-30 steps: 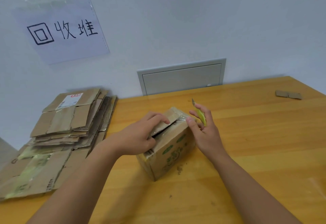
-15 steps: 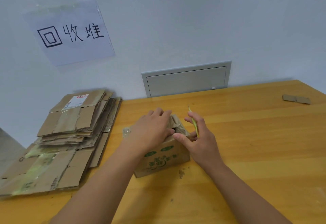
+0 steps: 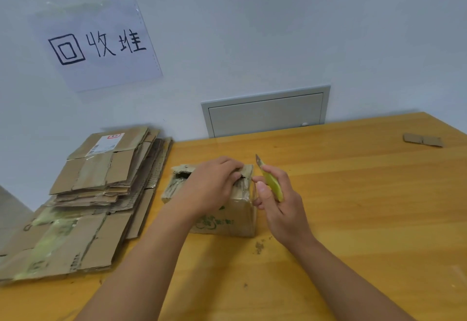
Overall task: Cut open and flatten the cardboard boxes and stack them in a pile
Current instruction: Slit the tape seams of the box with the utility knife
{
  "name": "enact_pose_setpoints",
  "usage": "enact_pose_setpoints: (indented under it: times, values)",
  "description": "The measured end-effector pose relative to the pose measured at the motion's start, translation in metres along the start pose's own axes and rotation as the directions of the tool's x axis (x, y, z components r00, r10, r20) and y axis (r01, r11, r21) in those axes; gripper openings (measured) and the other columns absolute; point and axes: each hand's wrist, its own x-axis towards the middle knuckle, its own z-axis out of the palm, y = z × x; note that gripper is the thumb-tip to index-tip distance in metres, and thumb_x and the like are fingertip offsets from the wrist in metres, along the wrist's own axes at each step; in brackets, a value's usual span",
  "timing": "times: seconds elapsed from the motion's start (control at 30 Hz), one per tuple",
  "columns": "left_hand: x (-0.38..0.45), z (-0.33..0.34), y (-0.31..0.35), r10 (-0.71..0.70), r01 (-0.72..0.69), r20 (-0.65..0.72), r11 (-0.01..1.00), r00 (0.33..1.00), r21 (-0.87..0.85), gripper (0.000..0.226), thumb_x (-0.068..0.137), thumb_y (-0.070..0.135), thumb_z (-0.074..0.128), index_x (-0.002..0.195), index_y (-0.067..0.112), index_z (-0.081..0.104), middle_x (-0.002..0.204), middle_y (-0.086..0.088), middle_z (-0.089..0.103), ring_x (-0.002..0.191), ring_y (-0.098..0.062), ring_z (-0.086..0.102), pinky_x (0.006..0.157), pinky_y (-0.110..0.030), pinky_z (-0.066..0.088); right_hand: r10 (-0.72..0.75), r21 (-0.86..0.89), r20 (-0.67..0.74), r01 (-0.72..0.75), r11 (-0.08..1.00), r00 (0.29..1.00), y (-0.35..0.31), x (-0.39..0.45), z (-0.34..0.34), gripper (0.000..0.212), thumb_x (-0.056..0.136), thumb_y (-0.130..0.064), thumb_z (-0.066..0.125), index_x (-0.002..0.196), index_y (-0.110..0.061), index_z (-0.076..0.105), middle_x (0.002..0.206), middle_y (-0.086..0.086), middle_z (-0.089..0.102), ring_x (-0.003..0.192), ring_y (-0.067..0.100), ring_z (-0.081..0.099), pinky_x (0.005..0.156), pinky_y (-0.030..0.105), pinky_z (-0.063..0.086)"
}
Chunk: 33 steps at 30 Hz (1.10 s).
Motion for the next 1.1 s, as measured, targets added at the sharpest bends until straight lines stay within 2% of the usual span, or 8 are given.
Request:
enact_pose_setpoints:
  times: [0.1, 0.23, 0.37, 0.5, 0.57, 0.73, 0.93, 1.1]
  values:
    - [-0.004, 0.004, -0.001, 0.004, -0.011, -0.071, 0.996, 0.997, -0.092, 0.029, 0.102, 0.025, 0.050, 0.126, 0.016, 0.064, 0.122, 0.005, 0.065, 0.112, -0.014, 0.057, 0.093, -0.026, 0.041, 0.054, 0.099, -0.072, -0.047, 0.994, 0.996, -0.006, 0.002, -0.003, 0.026, 0.092, -0.054, 0.052, 0.118, -0.053, 0.051, 0.092, 0.004, 0.072, 0.071, 0.020, 0.070, 0.066, 0.049, 0.058]
    - [-0.009, 0.007, 0.000, -0.032, 0.012, -0.115, 0.985, 0.993, -0.174, 0.026, 0.101, 0.027, 0.053, 0.123, 0.021, 0.066, 0.119, 0.012, 0.067, 0.113, -0.008, 0.056, 0.100, -0.032, 0.040, 0.165, 0.308, -0.134, -0.117, 0.944, 0.977, -0.011, 0.017, -0.018, 0.023, 0.105, -0.019, 0.047, 0.121, -0.032, 0.056, 0.082, 0.005, 0.071, 0.070, 0.021, 0.065, 0.064, 0.031, 0.054]
    - [-0.008, 0.008, 0.000, -0.086, 0.061, -0.110, 0.974, 0.990, -0.217, 0.027, 0.101, 0.031, 0.052, 0.125, 0.026, 0.064, 0.121, 0.016, 0.065, 0.102, 0.006, 0.047, 0.109, -0.030, 0.028, 0.273, 0.523, -0.016, -0.225, 0.822, 0.962, -0.016, 0.028, -0.037, 0.024, 0.104, -0.011, 0.042, 0.120, -0.019, 0.057, 0.076, 0.012, 0.070, 0.067, 0.024, 0.064, 0.061, 0.029, 0.053]
    - [-0.008, 0.008, 0.000, -0.104, 0.081, -0.119, 0.980, 0.987, -0.183, 0.026, 0.102, 0.034, 0.049, 0.124, 0.030, 0.062, 0.121, 0.019, 0.063, 0.118, -0.002, 0.050, 0.116, -0.031, 0.009, 0.340, 0.686, 0.102, -0.314, 0.657, 0.935, -0.018, 0.029, -0.043, 0.018, 0.092, -0.017, 0.056, 0.092, -0.010, 0.072, 0.063, 0.009, 0.055, 0.059, 0.019, 0.052, 0.056, 0.027, 0.044]
    - [-0.009, 0.008, 0.001, -0.105, 0.086, -0.120, 0.984, 0.987, -0.154, 0.027, 0.103, 0.034, 0.047, 0.125, 0.033, 0.061, 0.125, 0.020, 0.060, 0.122, -0.001, 0.047, 0.115, -0.030, 0.006, 0.379, 0.710, 0.115, -0.343, 0.615, 0.918, -0.016, 0.030, -0.040, 0.024, 0.092, -0.015, 0.054, 0.079, -0.010, 0.073, 0.057, 0.004, 0.047, 0.054, 0.016, 0.045, 0.052, 0.024, 0.040]
    - [-0.010, 0.010, 0.004, -0.090, 0.080, -0.110, 0.992, 0.990, -0.093, 0.031, 0.104, 0.036, 0.040, 0.131, 0.037, 0.057, 0.134, 0.021, 0.056, 0.127, -0.001, 0.043, 0.102, -0.024, 0.016, 0.442, 0.653, 0.123, -0.408, 0.638, 0.888, -0.016, 0.032, -0.034, 0.017, 0.095, 0.009, 0.045, 0.093, -0.003, 0.057, 0.053, 0.003, 0.045, 0.050, 0.014, 0.040, 0.047, 0.023, 0.037]
    - [-0.008, 0.012, 0.001, -0.080, 0.073, -0.090, 0.994, 0.993, -0.081, 0.033, 0.104, 0.038, 0.038, 0.132, 0.038, 0.056, 0.134, 0.022, 0.056, 0.128, -0.002, 0.044, 0.103, -0.027, 0.020, 0.457, 0.583, 0.126, -0.438, 0.684, 0.880, -0.019, 0.033, -0.030, 0.016, 0.098, 0.002, 0.044, 0.097, -0.003, 0.059, 0.055, 0.007, 0.050, 0.052, 0.016, 0.046, 0.049, 0.025, 0.039]
    - [-0.007, 0.011, 0.002, -0.084, 0.077, -0.085, 0.994, 0.993, -0.082, 0.033, 0.105, 0.039, 0.036, 0.131, 0.040, 0.056, 0.133, 0.023, 0.056, 0.128, -0.002, 0.043, 0.100, -0.025, 0.019, 0.524, 0.608, -0.033, -0.399, 0.686, 0.851, -0.018, 0.039, -0.027, 0.015, 0.100, -0.002, 0.046, 0.094, -0.009, 0.057, 0.056, 0.004, 0.055, 0.052, 0.014, 0.051, 0.051, 0.024, 0.044]
